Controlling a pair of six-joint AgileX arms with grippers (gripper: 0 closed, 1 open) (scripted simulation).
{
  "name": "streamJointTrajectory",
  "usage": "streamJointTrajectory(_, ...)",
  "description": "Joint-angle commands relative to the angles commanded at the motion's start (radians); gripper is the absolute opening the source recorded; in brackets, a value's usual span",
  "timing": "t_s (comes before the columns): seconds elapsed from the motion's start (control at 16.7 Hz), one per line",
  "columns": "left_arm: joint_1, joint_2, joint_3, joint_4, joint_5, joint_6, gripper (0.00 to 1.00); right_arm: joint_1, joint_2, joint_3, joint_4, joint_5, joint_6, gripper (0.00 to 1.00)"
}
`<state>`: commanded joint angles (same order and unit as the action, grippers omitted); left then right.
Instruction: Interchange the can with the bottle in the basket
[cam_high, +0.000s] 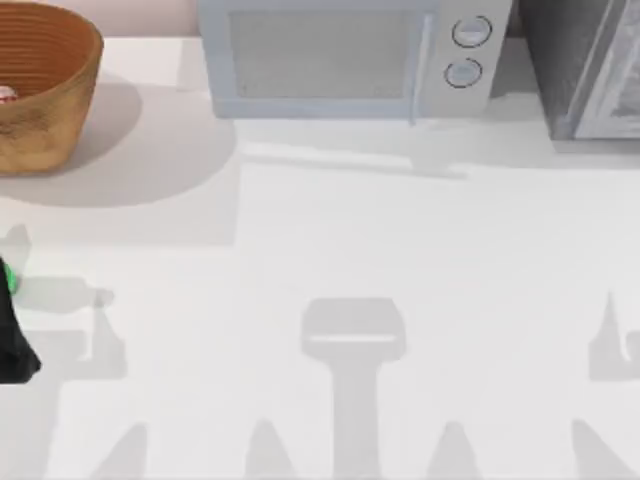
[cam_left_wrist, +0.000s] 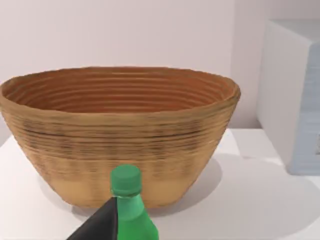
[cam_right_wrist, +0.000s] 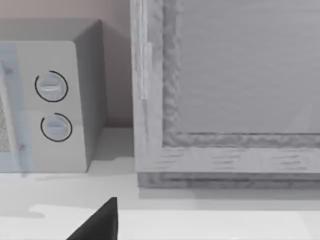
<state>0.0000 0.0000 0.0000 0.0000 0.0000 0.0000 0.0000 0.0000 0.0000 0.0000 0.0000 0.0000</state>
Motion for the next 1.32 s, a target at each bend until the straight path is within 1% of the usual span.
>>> streamJointTrajectory(0.24,-0.006,0.023,0.025,-0.016,0.003,0.004,1.0,0.0,0.0,0.0,0.0,0.0,0.0,1.0)
streamJointTrajectory(0.36,-0.018,0.086,0.093,-0.059,0.011,0.014,1.0,0.0,0.0,0.0,0.0,0.0,0.0,1.0)
streamJointTrajectory(0.48,-0.034,0.183,0.198,-0.122,0.024,0.026,1.0,0.0,0.0,0.0,0.0,0.0,0.0,1.0)
streamJointTrajectory(0.6,-0.049,0.321,0.344,-0.204,0.039,0.04,1.0,0.0,0.0,0.0,0.0,0.0,0.0,1.0)
streamJointTrajectory(0.84,-0.071,0.659,0.699,-0.397,0.077,0.07,1.0,0.0,0.0,0.0,0.0,0.0,0.0,1.0)
streamJointTrajectory(1.08,-0.077,1.037,1.084,-0.606,0.12,0.1,1.0,0.0,0.0,0.0,0.0,0.0,0.0,1.0)
streamJointTrajectory(1.32,-0.058,1.43,1.47,-0.804,0.17,0.127,1.0,0.0,0.0,0.0,0.0,0.0,0.0,1.0)
